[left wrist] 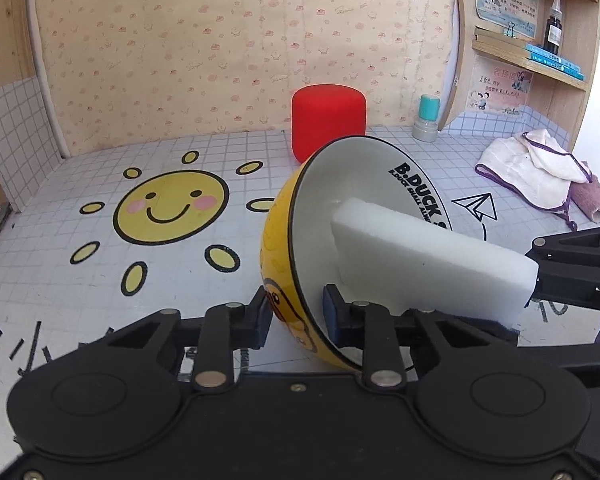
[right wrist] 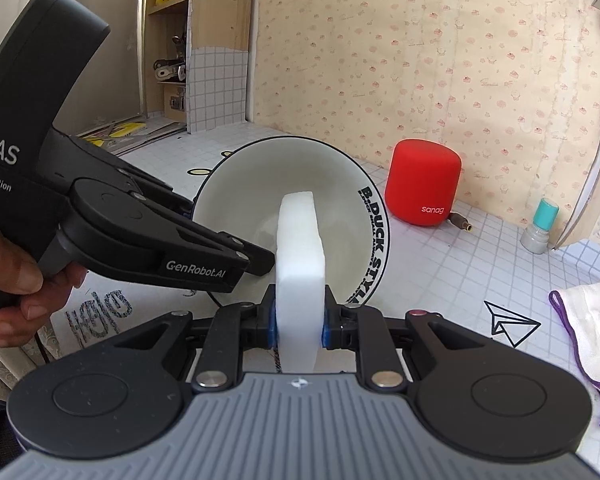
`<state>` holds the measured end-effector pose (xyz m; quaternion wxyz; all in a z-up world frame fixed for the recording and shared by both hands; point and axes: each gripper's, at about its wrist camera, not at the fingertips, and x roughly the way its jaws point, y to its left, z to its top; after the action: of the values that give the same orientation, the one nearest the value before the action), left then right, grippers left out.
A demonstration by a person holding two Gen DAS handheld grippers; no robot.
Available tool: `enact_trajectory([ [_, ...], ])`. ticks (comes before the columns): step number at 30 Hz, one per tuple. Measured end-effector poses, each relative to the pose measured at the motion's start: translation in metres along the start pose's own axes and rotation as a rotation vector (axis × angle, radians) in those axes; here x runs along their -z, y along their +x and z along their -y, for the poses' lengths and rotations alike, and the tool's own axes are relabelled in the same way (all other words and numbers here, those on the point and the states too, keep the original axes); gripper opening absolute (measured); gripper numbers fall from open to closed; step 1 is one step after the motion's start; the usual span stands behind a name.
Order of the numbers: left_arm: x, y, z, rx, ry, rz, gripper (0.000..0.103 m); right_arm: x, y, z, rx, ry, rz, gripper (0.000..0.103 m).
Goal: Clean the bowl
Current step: 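Hold the bowl with the left gripper while the right gripper scrubs the sponge along the inner wall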
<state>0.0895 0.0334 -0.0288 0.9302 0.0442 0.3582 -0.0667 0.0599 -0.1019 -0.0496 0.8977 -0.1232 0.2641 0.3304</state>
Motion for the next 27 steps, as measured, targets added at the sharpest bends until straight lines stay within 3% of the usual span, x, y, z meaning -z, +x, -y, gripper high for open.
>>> enact_trajectory([
  [27, 0.002, -0.001, -0.006, -0.003, -0.020, 0.002, 0.027, -0.005, -0.011, 0.000, 0.025, -0.011, 0.071, 0.025],
])
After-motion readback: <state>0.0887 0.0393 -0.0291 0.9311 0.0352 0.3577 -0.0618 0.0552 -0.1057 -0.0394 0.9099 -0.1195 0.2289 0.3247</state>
